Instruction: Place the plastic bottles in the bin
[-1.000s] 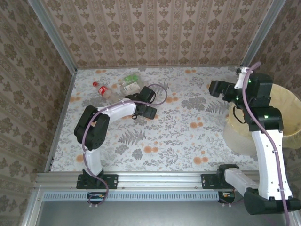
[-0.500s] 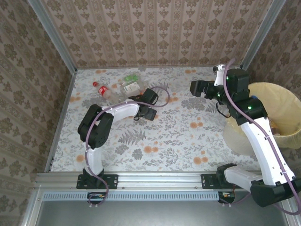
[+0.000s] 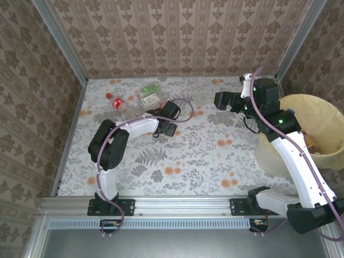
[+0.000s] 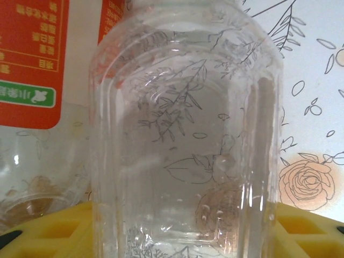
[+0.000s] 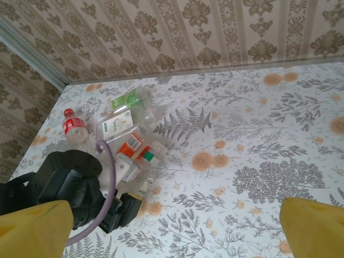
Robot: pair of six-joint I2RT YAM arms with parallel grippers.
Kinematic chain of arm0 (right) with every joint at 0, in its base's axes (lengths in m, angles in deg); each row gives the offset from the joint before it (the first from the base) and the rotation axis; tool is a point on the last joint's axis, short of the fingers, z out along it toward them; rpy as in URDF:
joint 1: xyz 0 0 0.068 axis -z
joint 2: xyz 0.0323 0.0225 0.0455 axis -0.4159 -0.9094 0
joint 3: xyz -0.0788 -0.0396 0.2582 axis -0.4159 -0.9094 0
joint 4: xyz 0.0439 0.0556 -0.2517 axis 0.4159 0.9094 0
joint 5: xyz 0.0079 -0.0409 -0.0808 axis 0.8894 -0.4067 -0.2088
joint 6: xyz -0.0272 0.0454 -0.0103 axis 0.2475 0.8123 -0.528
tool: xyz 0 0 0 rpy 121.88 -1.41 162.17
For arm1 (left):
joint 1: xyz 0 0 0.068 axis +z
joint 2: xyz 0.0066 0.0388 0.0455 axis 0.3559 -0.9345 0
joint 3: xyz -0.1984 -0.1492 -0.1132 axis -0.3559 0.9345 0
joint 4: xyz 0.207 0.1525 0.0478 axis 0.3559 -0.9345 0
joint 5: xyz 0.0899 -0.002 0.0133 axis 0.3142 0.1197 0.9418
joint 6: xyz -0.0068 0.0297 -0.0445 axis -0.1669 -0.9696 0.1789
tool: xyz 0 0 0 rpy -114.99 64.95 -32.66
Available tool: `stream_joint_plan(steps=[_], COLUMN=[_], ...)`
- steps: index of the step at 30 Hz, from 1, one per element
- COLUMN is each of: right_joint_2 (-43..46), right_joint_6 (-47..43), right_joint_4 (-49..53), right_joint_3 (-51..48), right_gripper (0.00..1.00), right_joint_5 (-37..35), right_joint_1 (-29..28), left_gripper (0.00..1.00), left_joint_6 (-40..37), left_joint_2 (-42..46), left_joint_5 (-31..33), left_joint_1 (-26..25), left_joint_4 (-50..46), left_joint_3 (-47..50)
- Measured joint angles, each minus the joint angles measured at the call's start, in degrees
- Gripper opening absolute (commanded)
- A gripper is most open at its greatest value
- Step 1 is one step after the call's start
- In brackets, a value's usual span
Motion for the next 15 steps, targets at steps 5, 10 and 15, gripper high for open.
stream_joint_plan(steps=[5, 10, 15], right_joint_2=[0.0, -1.5, -5.1], right_joint_6=[0.4, 2.5, 6.6], right_joint_4=[0.0, -0.7, -3.8], right_joint_3=[-0.1, -0.1, -0.4], right_gripper=[1.0, 1.0, 1.0], right_joint_5=[-1.1, -1.8, 0.7], right_joint_1=[0.0, 0.0, -0.1], left_gripper=[0.39, 0.36, 0.35], left_joint_6=[0.2, 0.2, 0.2], left_joint_2=[5.9, 15.3, 22.6], left_joint_5=[-0.5, -3.4, -6.9], left_joint_1=[0.0, 0.0, 0.0], left_joint_4=[2.3, 6.9, 10.1], left_joint_3=[3.1, 7.6, 9.8])
